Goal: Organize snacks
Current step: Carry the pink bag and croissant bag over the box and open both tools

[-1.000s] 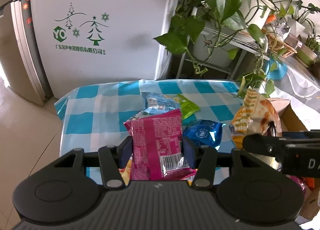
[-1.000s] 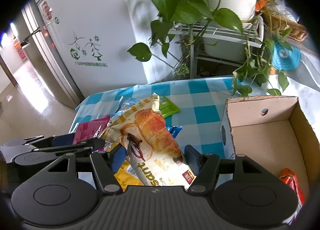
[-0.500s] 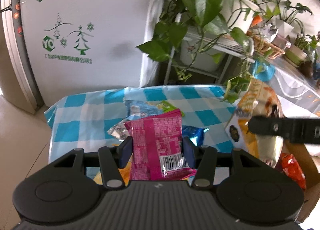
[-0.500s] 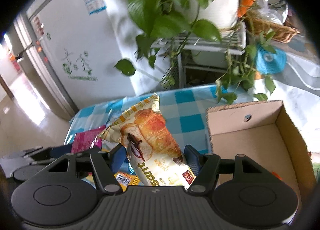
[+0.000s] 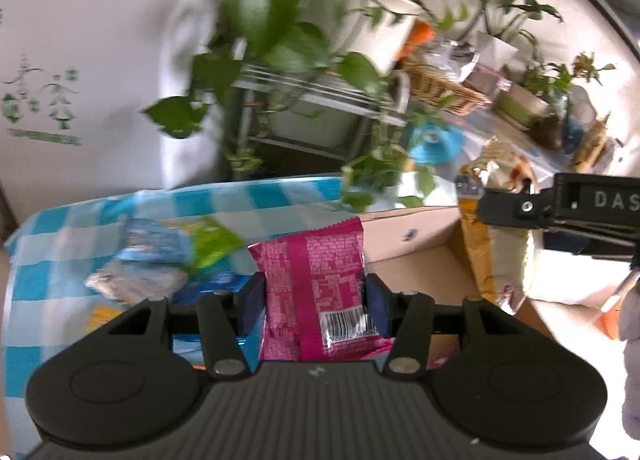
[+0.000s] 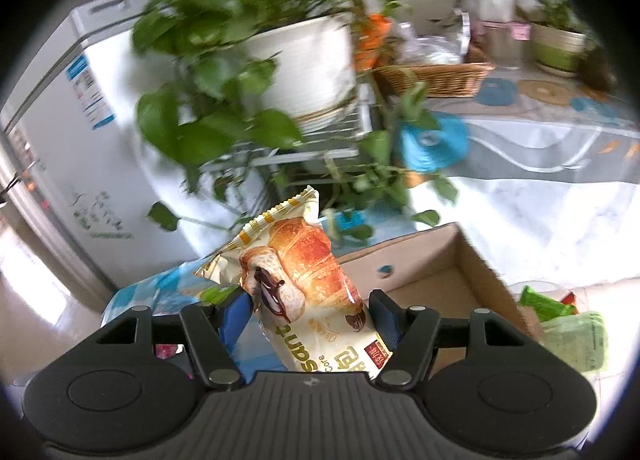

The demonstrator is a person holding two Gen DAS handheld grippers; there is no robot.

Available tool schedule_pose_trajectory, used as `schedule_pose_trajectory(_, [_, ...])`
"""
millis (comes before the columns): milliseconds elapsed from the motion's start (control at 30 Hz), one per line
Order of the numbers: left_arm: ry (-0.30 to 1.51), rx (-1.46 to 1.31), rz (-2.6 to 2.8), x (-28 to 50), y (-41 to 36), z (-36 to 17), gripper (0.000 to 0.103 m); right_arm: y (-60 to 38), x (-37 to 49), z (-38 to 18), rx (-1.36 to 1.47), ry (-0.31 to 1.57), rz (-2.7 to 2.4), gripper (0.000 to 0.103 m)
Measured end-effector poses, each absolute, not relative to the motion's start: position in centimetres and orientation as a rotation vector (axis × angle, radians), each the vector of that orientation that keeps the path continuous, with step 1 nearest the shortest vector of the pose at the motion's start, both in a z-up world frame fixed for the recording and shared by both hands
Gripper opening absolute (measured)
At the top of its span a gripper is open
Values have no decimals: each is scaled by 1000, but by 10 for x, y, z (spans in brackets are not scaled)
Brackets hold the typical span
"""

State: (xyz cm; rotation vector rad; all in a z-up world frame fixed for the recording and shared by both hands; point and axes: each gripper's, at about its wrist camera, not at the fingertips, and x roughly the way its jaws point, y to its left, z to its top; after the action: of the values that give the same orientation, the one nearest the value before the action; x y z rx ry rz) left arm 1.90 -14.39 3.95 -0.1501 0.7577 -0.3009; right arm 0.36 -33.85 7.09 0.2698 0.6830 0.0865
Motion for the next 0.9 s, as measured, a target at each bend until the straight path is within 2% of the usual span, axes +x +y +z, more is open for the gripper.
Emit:
schedule_pose_trajectory(567, [845, -124, -454, 41, -244, 19, 53, -406, 0, 63, 430, 681, -84, 71])
schedule_pose_trajectory(633, [845, -120, -460, 41, -246, 19, 60, -409, 1, 60, 443, 687, -98, 71])
schedule_pose_trajectory(700, [831, -110, -448, 39, -245, 22, 78, -410, 3, 59, 451, 695, -95, 73])
schedule_pose_trajectory(767, [811, -107, -434, 38, -241, 28, 82, -409, 3, 59, 457, 691, -94, 82])
schedule_pose_trajectory(900, [801, -91, -412, 37, -232, 36, 85, -408, 2, 61, 462, 670, -95, 83])
